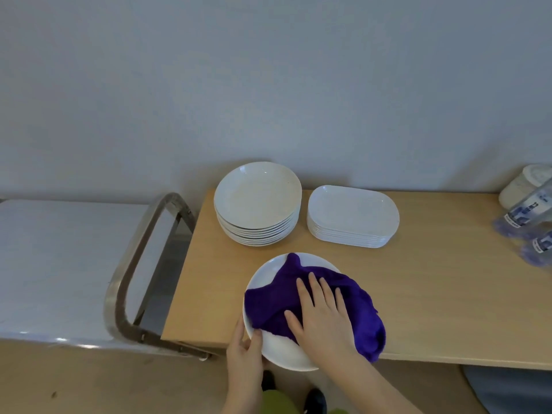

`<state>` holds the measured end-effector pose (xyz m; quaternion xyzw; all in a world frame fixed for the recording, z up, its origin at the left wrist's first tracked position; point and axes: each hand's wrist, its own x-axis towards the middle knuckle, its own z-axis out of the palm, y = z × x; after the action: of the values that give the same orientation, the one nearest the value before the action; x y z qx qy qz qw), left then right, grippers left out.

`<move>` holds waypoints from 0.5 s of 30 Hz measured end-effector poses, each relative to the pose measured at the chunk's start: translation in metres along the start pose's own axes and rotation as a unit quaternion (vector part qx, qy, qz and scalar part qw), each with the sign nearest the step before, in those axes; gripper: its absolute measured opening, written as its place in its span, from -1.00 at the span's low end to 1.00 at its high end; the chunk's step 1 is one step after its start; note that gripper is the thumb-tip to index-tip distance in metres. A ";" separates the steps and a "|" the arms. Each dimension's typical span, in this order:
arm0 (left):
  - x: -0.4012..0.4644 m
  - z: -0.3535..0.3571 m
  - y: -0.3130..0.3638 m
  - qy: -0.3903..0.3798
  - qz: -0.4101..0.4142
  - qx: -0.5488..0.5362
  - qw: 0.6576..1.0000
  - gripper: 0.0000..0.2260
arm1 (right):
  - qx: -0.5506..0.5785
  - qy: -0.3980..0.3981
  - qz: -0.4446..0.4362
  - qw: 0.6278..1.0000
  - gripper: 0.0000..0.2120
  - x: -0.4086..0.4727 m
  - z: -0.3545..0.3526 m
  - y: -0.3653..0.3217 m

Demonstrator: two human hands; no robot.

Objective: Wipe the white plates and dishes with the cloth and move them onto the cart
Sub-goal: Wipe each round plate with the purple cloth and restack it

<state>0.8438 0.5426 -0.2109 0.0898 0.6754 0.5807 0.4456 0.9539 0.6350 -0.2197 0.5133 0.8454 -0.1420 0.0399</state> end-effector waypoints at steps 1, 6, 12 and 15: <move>0.002 -0.001 0.001 0.001 0.004 -0.001 1.000 -0.68 | 0.003 0.000 0.002 1.000 -0.35 0.005 0.004 -0.003; 0.019 -0.008 0.008 -0.005 0.027 0.015 0.999 -0.69 | 0.018 0.001 0.020 1.000 -0.32 0.027 0.025 -0.018; 0.038 -0.017 0.015 -0.034 0.055 0.069 0.996 -0.71 | 0.001 0.018 0.058 0.998 -0.32 0.037 0.031 -0.037; 0.048 -0.021 0.016 -0.047 0.058 0.093 0.993 -0.72 | -0.009 0.026 0.058 0.998 -0.34 0.044 0.037 -0.044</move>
<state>0.7948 0.5637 -0.2221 0.1966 0.6987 0.5352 0.4321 0.8916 0.6427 -0.2558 0.5646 0.8162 -0.1187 0.0305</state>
